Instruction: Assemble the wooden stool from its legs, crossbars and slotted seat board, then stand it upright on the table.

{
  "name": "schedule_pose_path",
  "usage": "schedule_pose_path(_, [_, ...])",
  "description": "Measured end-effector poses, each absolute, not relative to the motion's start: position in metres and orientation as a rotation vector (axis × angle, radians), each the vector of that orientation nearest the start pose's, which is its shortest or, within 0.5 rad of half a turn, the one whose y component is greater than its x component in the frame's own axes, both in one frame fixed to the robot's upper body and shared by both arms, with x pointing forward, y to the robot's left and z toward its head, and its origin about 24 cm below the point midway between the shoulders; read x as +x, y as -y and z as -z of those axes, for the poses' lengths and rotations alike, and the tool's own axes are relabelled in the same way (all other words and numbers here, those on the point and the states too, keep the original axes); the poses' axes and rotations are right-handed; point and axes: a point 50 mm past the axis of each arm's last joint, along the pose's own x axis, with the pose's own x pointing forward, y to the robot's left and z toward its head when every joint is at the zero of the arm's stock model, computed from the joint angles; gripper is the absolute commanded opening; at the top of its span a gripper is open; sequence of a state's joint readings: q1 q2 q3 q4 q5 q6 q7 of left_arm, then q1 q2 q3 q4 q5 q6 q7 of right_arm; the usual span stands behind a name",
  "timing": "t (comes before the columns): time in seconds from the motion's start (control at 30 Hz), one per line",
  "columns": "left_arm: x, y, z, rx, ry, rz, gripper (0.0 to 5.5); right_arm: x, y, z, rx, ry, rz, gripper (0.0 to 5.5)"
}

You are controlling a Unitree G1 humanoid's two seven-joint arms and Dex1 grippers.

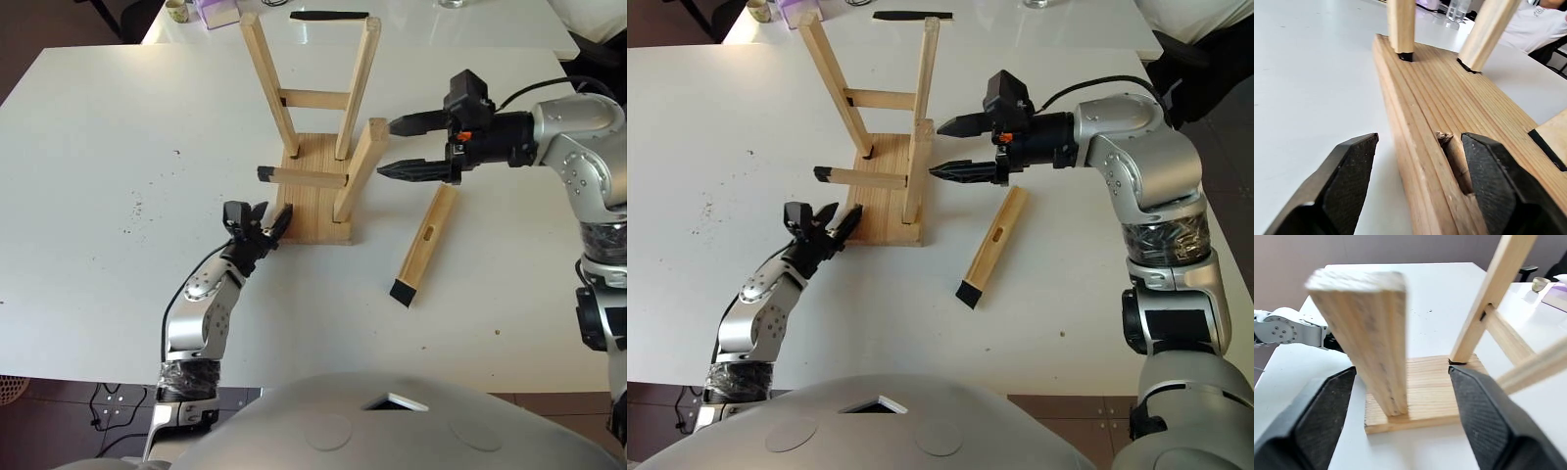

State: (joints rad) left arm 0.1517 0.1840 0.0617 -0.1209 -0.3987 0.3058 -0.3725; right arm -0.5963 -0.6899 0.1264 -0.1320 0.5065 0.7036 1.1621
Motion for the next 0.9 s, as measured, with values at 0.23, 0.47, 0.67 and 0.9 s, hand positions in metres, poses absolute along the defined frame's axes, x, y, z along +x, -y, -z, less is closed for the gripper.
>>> schedule_pose_path(0.23, [0.215,-0.191,-0.022,-0.291,-0.273,0.274,3.14,0.269,0.198,-0.115,-0.377,-0.478,-0.995,3.46])
schedule_pose_path(0.47, [0.199,-0.190,-0.036,-0.515,-0.162,0.143,3.14,0.230,0.165,-0.094,-0.329,-0.415,-0.911,3.46])
schedule_pose_path(0.67, [0.183,-0.208,-0.041,-0.605,-0.103,-0.014,3.14,0.243,0.170,-0.121,0.150,-0.292,-0.780,3.46])
schedule_pose_path(0.9, [0.150,-0.233,-0.038,-0.732,0.001,-0.260,3.14,0.265,0.195,-0.218,0.575,0.015,-1.079,3.46])
